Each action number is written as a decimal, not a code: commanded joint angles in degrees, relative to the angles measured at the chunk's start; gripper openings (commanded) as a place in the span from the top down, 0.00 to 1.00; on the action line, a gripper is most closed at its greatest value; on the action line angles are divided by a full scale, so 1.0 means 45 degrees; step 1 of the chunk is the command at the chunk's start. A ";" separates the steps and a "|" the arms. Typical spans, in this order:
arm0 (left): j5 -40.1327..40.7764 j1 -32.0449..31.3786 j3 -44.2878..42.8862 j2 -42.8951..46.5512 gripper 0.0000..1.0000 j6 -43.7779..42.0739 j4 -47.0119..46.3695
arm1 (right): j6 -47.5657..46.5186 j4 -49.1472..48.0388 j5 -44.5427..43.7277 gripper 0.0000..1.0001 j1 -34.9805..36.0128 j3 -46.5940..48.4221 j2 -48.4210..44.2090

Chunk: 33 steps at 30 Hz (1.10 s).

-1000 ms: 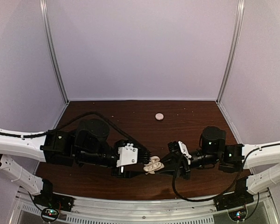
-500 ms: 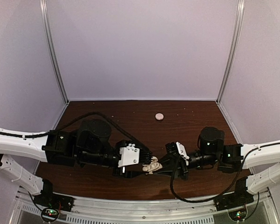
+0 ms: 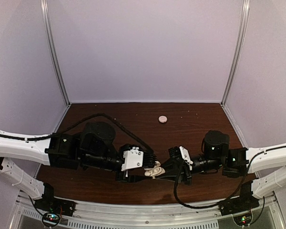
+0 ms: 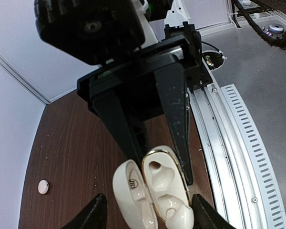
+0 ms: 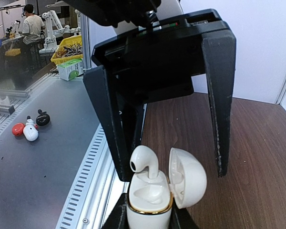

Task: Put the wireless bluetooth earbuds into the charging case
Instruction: Adjust the left earbud in the left side groove of the charging case.

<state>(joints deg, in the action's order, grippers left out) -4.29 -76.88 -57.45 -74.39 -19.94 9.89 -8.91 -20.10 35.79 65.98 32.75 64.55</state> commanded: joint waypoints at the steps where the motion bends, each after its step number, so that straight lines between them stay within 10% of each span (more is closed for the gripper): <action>1: -0.0291 0.0363 -0.0184 0.0022 0.39 0.0570 -0.1343 | -0.0206 -0.0256 0.0251 1.00 0.0368 0.0436 0.0027; 33: -0.2483 0.0940 -0.0207 0.0334 0.23 0.1455 -0.2111 | 0.1164 -0.1806 -0.0377 1.00 0.0277 -0.0240 0.0020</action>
<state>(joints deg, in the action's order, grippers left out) -16.56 -73.06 -57.45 -75.88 -12.32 5.63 -7.35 -22.96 34.00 67.99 33.19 64.71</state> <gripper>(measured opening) 0.755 0.226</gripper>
